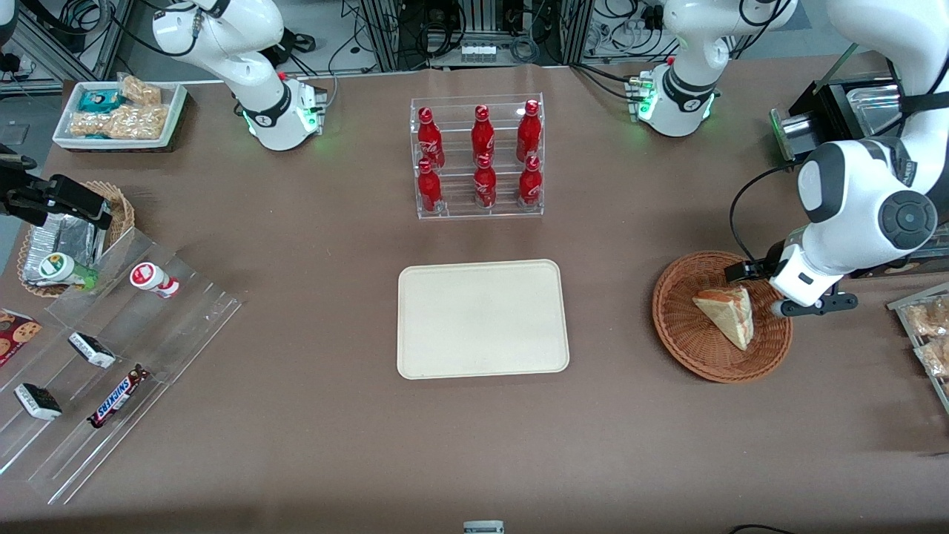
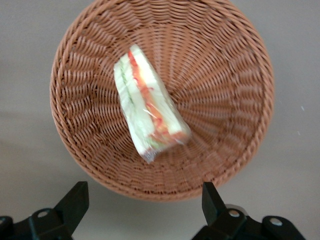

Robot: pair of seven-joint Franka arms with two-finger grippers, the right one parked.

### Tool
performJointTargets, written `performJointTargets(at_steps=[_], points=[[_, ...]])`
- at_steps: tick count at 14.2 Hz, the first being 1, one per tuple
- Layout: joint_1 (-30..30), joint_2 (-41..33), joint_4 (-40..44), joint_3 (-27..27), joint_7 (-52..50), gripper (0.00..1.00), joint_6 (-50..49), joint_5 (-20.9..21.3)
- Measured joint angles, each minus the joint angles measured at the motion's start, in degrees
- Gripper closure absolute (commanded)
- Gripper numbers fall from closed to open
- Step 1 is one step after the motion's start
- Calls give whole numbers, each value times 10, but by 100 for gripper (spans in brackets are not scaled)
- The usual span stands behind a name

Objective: Place sandwich from basket to tray
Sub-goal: 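Lower the left gripper and close it on the wrapped sandwich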

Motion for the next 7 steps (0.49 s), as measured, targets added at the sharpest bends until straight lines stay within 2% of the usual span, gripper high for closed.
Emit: performJointTargets(at_steps=[7], points=[[2,23,-36,-1,-319,0,123,0]])
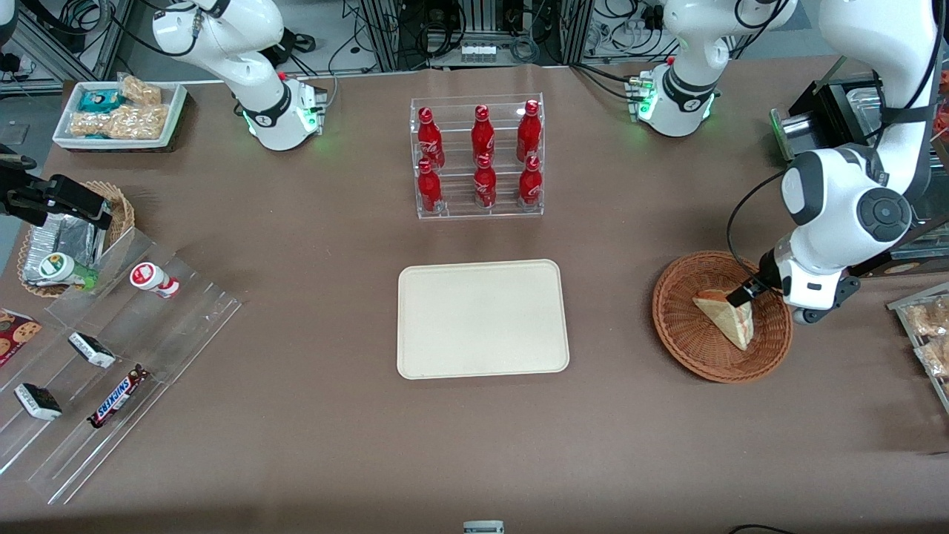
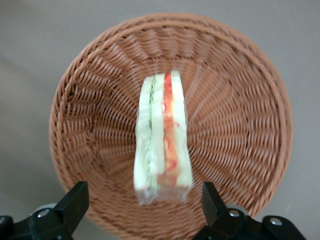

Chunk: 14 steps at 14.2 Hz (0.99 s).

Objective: Place sandwich from basket to tray
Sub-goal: 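Lower the left gripper and close it on the wrapped sandwich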

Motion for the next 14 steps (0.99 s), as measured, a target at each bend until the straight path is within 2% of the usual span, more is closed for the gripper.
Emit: performJointTargets(at_steps=[4,5,6,7,8,9,14], points=[[-2,46,-2,-2,-148,0,65,0],[-3,55,-2,-2,-158,12,70,0],[-3,62,-2,-2,-167,46,74,0],[-3,65,-2,-2,-179,75,75,0],[-3,65,-2,-2,-191,91,75,0],[-3,64,-1,-2,-197,97,73,0],[-17,51,23,-8,-189,98,6,0]])
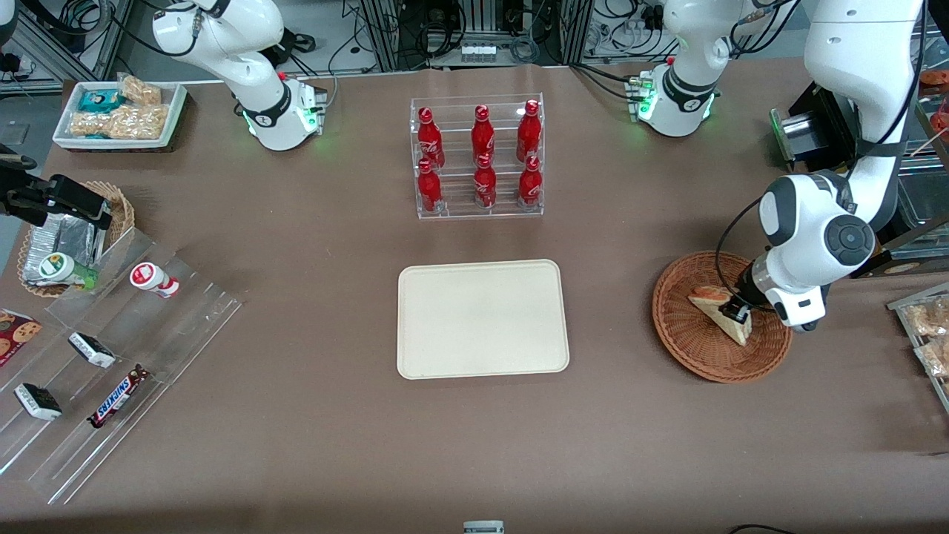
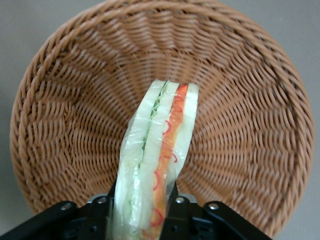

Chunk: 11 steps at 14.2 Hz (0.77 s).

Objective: Place sandwich from basket to tray
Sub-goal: 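Lower the left gripper and close it on the wrapped sandwich, then lift the sandwich out of the basket and carry it over the cream tray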

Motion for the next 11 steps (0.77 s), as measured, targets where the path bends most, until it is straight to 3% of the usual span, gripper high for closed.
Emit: performJointTargets(at_steps=[5,11], points=[[-82,-5,109,-6,10,97,-132,-1],[-233,70,212,-10,8,96,-142,-23]])
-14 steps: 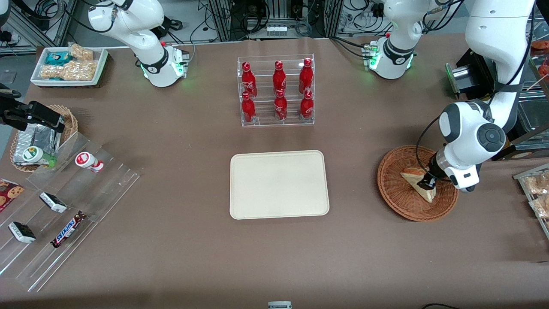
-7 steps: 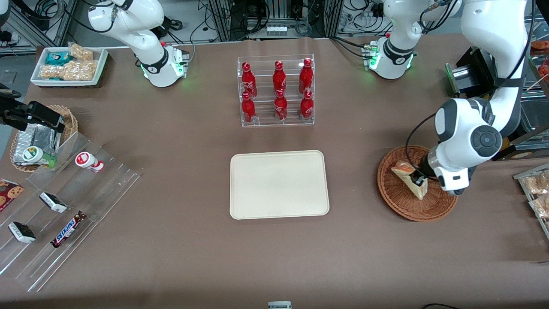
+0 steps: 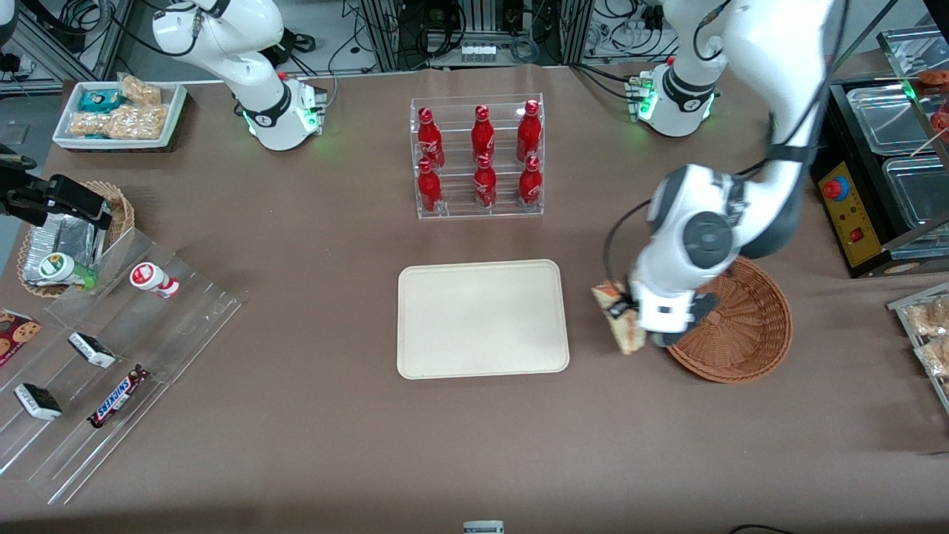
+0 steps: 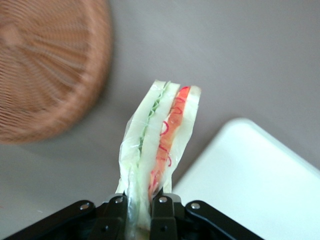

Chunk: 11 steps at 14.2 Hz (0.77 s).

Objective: Place sandwich from basket to tray
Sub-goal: 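Lift the sandwich out of the basket and carry it over the cream tray, then lower the sandwich onto the tray and open the left gripper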

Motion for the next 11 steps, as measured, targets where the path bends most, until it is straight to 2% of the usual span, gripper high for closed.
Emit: performJointTargets(at_steps=[6,11], points=[[-126,134,157,0,1,95,8,0],[-181,192,199,2,21,94,63,4]])
